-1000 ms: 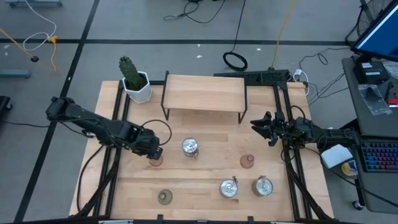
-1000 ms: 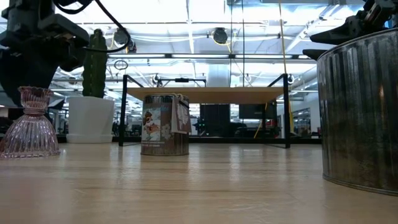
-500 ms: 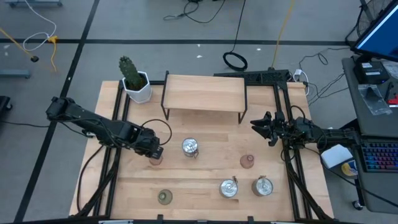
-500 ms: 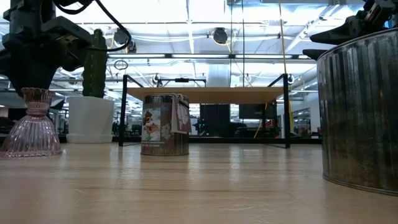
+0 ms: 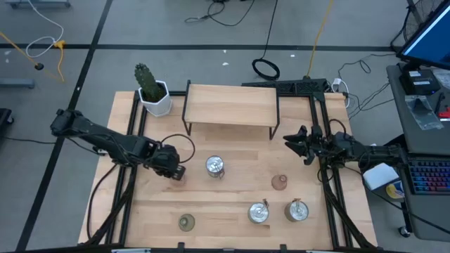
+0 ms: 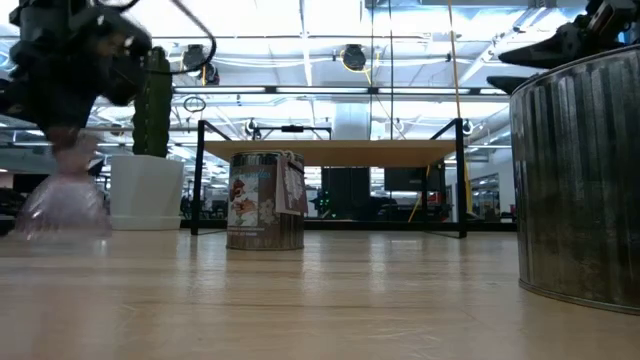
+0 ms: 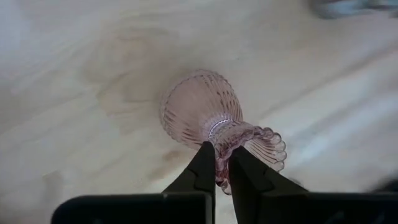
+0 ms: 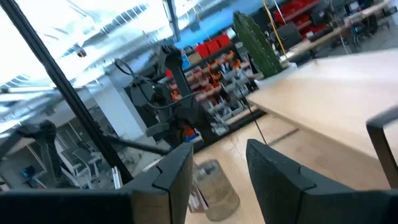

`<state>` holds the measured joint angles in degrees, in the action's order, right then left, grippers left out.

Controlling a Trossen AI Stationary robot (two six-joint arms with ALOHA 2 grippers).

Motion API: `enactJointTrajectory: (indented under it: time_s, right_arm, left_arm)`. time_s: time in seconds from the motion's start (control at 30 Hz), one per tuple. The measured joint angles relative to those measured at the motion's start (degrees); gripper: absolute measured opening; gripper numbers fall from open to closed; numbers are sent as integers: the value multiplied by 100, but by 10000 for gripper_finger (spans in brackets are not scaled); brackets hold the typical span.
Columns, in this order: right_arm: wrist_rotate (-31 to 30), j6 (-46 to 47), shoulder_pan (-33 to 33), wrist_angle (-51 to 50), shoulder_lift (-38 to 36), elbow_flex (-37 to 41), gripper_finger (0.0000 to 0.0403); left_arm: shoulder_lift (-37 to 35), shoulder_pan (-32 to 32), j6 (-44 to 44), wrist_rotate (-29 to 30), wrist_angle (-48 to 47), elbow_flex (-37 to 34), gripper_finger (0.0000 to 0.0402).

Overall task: Pick & Place candle stick holders
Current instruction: Put the left red candle holder on the shelf

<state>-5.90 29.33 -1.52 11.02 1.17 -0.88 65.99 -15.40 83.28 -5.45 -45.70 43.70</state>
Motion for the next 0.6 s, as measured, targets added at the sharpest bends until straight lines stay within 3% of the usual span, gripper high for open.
enactJointTrajectory:
  time_s: [0.17,0.3,0.6]
  right_arm:
    - [25,-178,2,622,70,-26,144]
    - [292,-522,9,548,413,-376,144]
    - [709,-1684,19,415,2348,-1791,131]
  left_arm:
    - [-478,1,-2,148,1003,2,18]
    - [-803,1,-25,404,1804,90,18]
    - [-661,1,-745,967,1844,1360,18]
